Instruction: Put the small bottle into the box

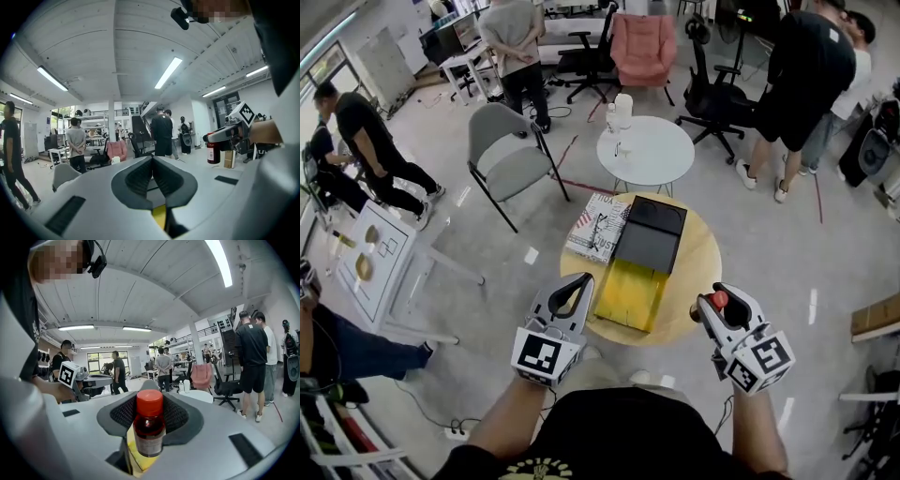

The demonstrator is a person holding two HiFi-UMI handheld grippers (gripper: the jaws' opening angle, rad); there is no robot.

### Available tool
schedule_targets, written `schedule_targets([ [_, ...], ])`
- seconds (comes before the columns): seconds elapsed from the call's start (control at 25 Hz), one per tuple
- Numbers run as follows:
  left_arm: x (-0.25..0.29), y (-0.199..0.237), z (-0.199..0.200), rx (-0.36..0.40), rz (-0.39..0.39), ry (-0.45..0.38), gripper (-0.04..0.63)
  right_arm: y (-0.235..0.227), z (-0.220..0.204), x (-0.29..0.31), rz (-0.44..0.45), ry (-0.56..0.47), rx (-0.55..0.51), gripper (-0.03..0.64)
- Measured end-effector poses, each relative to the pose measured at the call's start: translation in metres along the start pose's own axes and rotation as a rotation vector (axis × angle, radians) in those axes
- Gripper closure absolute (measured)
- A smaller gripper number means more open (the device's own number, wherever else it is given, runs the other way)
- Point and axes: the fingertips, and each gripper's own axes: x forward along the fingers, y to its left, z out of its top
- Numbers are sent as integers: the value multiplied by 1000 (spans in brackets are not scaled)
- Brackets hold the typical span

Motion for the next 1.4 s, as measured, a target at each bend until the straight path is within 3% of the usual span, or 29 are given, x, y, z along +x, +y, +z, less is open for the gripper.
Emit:
schedule_targets([
  [0.44, 14, 33, -4, 35, 15, 18, 577, 7, -10, 57, 54, 12, 21, 456],
  [0.84, 50, 66, -26, 16, -38, 38, 578, 2, -10, 112, 45, 34, 10, 456],
  [1.4, 104, 69, -67, 16, -157, 85, 578, -32, -60, 158, -34, 107, 66, 456],
])
